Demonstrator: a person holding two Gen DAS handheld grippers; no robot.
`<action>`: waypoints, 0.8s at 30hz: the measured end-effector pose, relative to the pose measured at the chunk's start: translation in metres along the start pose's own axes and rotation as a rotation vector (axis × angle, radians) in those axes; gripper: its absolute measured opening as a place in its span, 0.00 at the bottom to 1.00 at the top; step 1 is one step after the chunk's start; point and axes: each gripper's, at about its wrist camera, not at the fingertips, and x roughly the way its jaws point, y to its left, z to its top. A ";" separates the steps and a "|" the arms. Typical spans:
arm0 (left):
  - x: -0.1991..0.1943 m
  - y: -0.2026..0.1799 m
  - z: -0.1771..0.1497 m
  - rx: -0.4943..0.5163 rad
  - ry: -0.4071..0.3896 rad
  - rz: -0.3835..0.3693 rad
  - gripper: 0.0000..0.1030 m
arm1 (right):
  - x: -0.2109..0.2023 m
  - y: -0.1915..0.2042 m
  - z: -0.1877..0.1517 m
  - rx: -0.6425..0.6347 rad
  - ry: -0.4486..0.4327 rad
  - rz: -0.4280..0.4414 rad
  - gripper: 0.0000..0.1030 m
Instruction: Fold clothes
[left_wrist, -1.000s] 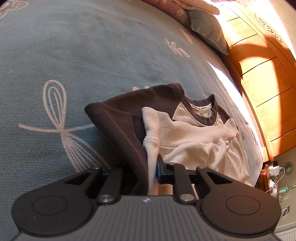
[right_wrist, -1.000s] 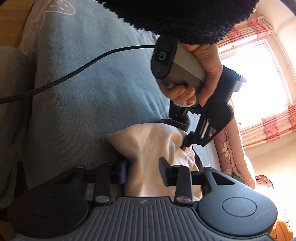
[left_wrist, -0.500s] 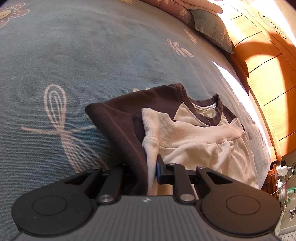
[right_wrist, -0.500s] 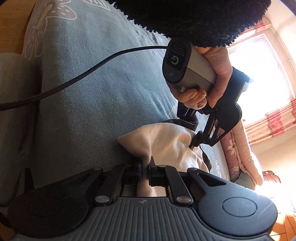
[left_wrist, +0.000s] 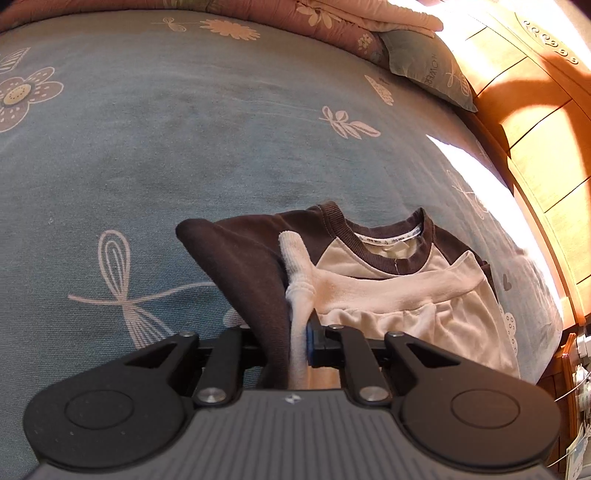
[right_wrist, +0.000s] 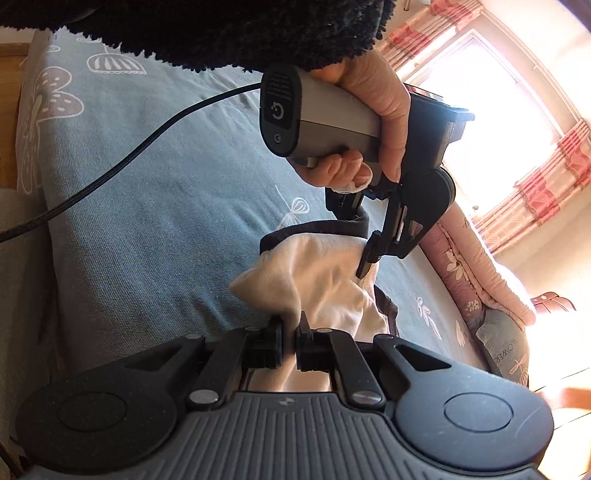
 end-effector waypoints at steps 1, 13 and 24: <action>-0.003 -0.008 0.002 0.013 -0.005 0.010 0.12 | -0.005 -0.005 -0.003 0.022 -0.006 -0.006 0.10; -0.013 -0.125 0.033 0.159 -0.048 0.076 0.12 | -0.041 -0.091 -0.058 0.308 -0.054 -0.073 0.11; 0.027 -0.230 0.043 0.272 -0.045 0.056 0.08 | -0.049 -0.143 -0.124 0.495 -0.017 -0.164 0.11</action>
